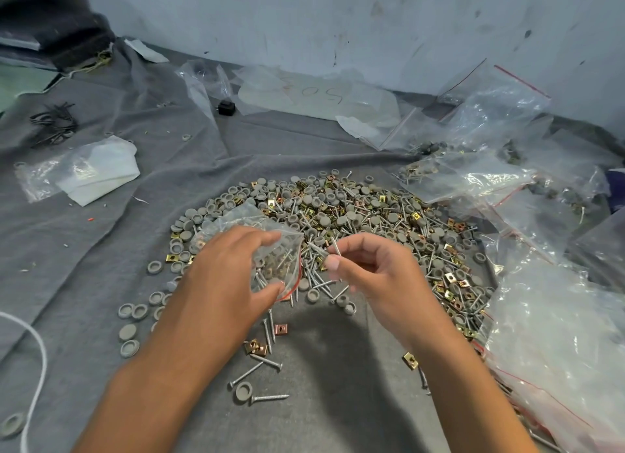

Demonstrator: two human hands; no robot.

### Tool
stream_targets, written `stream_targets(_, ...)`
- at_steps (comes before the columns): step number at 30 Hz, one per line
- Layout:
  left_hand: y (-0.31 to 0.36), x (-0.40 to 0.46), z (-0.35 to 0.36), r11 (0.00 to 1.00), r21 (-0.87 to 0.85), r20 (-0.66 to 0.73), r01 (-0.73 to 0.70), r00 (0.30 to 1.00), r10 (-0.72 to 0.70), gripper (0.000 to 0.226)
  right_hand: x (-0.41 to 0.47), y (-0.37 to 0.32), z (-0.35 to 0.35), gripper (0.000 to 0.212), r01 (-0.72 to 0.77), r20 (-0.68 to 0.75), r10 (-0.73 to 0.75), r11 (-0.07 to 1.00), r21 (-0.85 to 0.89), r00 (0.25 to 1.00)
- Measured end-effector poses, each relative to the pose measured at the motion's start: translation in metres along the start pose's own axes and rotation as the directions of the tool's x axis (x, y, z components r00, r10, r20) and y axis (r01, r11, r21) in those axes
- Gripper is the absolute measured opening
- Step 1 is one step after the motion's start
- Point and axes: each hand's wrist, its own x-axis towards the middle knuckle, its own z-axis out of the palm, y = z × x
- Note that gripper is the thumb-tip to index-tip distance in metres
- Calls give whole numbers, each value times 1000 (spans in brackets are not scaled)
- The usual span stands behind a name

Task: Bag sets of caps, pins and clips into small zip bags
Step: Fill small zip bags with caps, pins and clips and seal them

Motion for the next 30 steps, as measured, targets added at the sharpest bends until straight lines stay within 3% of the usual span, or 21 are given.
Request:
stream_targets(3,0,0,0,1000,-6,2,1,1000,-1,63,-2,-6,10,11,86,2,-86,996,-32,996)
stream_targets(5,1,1,0,1000,-13,11,1,1000,-1,64,-4,-8,19,15,195,-17,-203,957,-215,979)
stream_targets(10,3,2,2,1000,-26,22,14,1000,-14,65,-5,-5,44,15,351,5,-435,719,-599,900)
stream_targets(17,5,1,-4,999,-46,26,14,1000,-13,64,-7,-5,50,19,386,-15,-498,692,-610,867)
stream_targets(21,6,-1,-9,999,-41,10,-35,999,35,62,-5,-8,34,54,333,28,-581,426,-841,813)
stream_targets(23,5,-3,-11,994,-53,6,-93,996,94,60,-3,-8,26,60,326,76,-577,342,-881,813)
stream_targets(27,3,-4,-14,966,-117,-69,-231,972,224,47,-3,-14,17,23,390,93,-652,327,-860,752)
stream_targets(30,4,-5,-25,930,-245,-134,-275,959,248,46,-5,-22,12,8,509,54,-738,409,-757,673)
